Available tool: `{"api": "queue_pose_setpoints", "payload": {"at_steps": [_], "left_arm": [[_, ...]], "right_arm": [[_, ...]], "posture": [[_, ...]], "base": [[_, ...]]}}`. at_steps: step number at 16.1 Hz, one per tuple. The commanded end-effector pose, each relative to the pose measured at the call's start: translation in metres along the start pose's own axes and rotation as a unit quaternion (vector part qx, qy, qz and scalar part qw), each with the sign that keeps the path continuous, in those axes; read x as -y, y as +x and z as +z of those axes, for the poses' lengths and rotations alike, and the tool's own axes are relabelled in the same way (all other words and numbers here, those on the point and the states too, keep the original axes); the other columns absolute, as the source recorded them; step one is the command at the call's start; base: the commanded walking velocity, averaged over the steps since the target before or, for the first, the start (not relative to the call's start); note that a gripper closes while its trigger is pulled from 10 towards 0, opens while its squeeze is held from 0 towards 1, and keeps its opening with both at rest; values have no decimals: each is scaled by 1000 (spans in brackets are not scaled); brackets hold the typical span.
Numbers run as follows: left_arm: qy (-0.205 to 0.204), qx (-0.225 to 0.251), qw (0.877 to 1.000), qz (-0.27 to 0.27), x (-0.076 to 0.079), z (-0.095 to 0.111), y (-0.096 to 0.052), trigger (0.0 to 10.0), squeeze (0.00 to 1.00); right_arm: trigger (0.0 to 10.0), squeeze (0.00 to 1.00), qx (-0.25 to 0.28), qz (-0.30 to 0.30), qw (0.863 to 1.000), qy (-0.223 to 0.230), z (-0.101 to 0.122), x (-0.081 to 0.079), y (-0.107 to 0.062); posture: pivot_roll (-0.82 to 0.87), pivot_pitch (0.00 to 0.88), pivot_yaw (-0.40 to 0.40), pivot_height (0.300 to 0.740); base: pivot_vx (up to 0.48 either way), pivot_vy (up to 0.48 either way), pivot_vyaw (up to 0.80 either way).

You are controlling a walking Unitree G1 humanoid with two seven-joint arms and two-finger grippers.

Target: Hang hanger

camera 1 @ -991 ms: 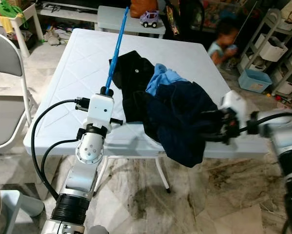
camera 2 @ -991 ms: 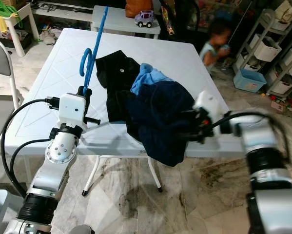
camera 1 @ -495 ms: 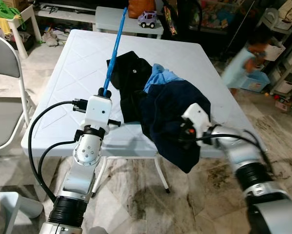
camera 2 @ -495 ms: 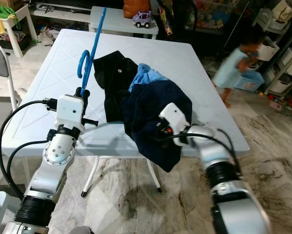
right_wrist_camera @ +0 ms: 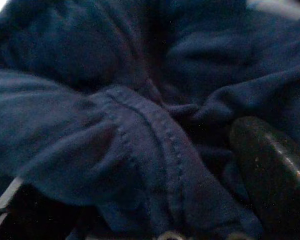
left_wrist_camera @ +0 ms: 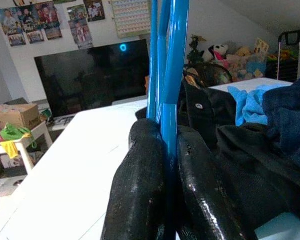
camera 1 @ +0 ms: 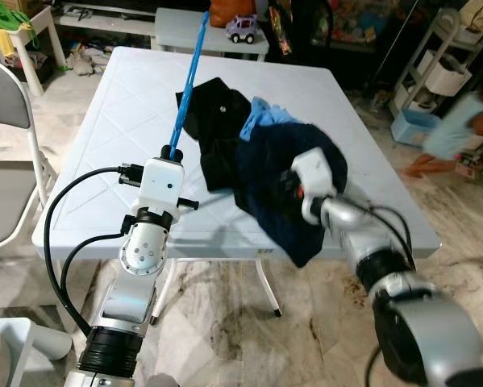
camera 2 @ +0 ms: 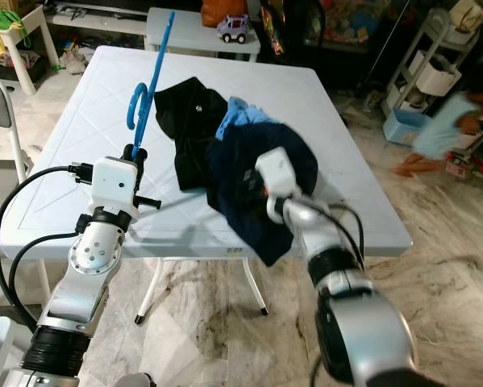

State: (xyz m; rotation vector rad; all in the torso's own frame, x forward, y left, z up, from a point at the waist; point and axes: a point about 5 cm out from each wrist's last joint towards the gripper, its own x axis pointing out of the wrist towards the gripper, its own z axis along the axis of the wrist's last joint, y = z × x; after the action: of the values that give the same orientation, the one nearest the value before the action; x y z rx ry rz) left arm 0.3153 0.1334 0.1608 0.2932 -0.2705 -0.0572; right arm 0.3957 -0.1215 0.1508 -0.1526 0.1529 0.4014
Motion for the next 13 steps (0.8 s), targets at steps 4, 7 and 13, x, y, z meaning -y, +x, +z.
{"api": "queue_pose_setpoints", "payload": {"at_steps": [4,7,13], "left_arm": [[-5,-111,994,-12,7,-42,-19,10000,0],[-5,-109,994,-13,9,-41,-18,10000,0],[-12,-109,994,-5,11,-42,-18,10000,0]], "right_arm": [[10000,1000,177,-90,975,100,97,28,3],[10000,1000,231,-99,964,84,143,38,-3],[10000,996,134,42,981,-132,109,52,-18]], "posture": [[389,128,-195,740],[392,121,-203,740],[373,108,-215,740]], "base": [[0,0,0],[0,0,0],[0,0,0]]}}
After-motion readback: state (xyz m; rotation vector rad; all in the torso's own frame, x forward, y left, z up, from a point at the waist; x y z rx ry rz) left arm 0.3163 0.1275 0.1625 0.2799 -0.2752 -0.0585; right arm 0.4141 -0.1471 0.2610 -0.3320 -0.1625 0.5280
